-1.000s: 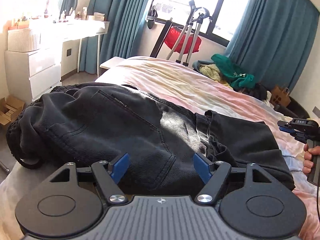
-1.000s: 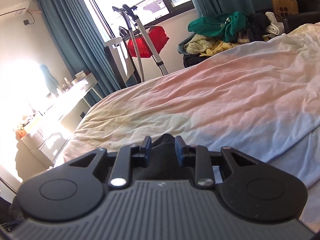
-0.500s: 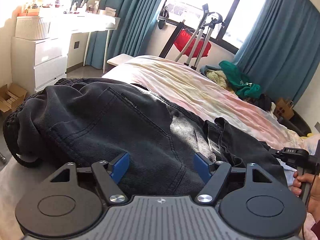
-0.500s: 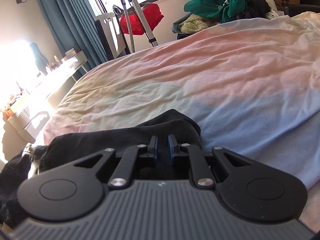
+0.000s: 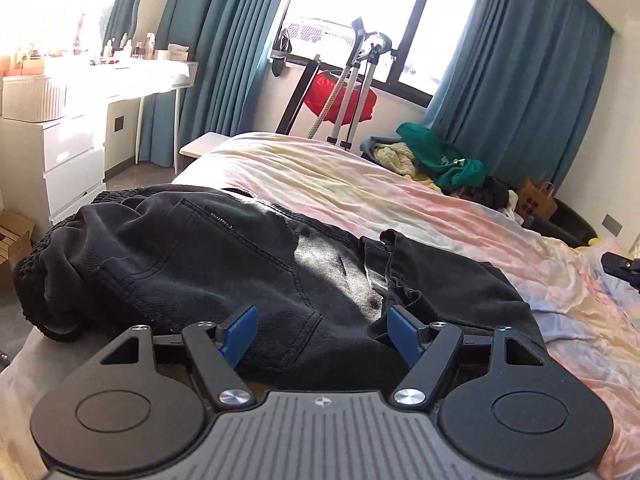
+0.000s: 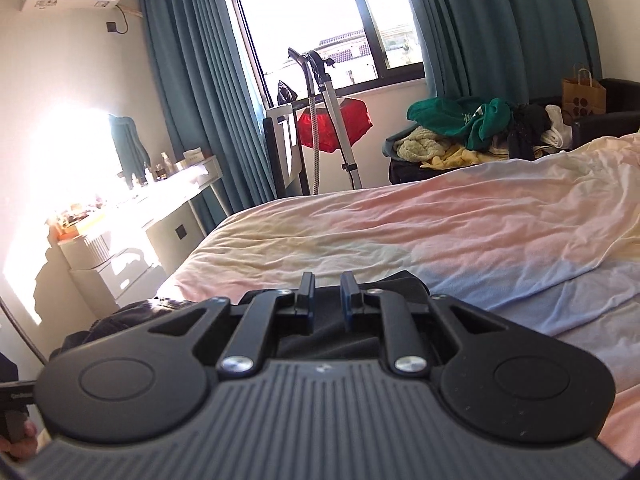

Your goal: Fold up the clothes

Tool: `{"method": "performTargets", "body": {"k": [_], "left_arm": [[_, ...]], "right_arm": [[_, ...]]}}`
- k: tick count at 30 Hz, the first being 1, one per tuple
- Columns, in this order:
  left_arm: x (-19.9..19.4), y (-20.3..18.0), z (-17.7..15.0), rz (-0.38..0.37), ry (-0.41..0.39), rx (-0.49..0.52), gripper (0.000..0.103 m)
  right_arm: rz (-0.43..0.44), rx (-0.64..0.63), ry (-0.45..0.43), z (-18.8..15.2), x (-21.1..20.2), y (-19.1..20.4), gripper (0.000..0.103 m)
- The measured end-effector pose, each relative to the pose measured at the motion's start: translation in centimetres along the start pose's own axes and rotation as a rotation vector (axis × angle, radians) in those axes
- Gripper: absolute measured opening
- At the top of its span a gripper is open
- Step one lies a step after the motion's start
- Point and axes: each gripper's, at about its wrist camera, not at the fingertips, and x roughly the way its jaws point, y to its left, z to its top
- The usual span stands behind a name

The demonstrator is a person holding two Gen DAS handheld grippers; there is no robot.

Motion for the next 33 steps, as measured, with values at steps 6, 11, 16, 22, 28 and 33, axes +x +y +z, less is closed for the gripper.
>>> {"method": "performTargets", "body": {"k": [6, 11, 16, 22, 28, 33], "left_arm": [[-1.0, 1.8, 0.5, 0.0, -0.02, -0.107, 0.079], [-0.8, 2.4, 0.6, 0.03, -0.01, -0.127, 0.082], [0.0, 2.8, 0.5, 0.082, 0.013, -0.137, 0.093], [0.6, 3.4, 0.3, 0.149, 0.026, -0.159, 0.103], [0.7, 4.8, 0.3, 0.185, 0.057, -0.25, 0.103], [0.5, 7.1, 0.3, 0.085, 0.066, -0.42, 0.103]], "right_arm": [[0.009, 0.031, 0.064, -5.8, -1.4, 0.4, 0.02], [-0.017, 0.0, 0.067, -6.0, -0.3, 1.2, 0.02], [-0.048, -0.014, 0.049, -6.2, -0.1, 1.2, 0.037], [-0.037, -0.018, 0.014, -6.0, -0.6, 1.2, 0.09], [-0.009, -0.036, 0.028, -6.0, -0.6, 1.8, 0.097], [-0.035, 0.003, 0.047, -6.1, -0.5, 1.2, 0.097]]}}
